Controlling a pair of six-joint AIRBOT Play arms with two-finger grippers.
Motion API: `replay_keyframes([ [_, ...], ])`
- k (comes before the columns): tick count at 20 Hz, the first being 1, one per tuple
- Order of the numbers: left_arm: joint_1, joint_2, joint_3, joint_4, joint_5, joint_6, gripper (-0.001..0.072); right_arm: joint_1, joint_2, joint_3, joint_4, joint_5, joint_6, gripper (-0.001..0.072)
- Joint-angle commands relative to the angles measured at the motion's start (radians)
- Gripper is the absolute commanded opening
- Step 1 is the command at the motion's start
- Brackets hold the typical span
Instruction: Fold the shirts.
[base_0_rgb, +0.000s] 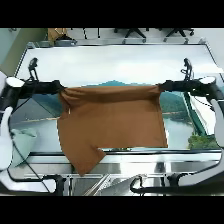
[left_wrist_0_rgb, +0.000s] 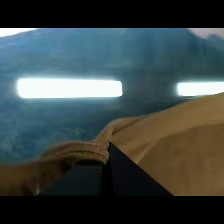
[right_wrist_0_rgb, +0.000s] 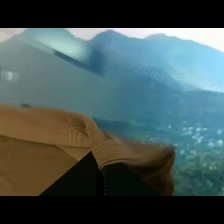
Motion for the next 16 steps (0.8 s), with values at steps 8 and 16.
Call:
replay_keyframes([
  [8, -0.016, -0.259, 0.362, 0.234, -0.267, -0.143, 0.0013, -0.074, -0.157, 0.191, 0.040, 0.257, 0.066, 0.0017],
  [16, -0.018, -0.257, 0.293, 0.305, -0.418, -0.172, 0.0013, -0.070, -0.156, 0.077, -0.074, 0.362, 0.108, 0.0018],
])
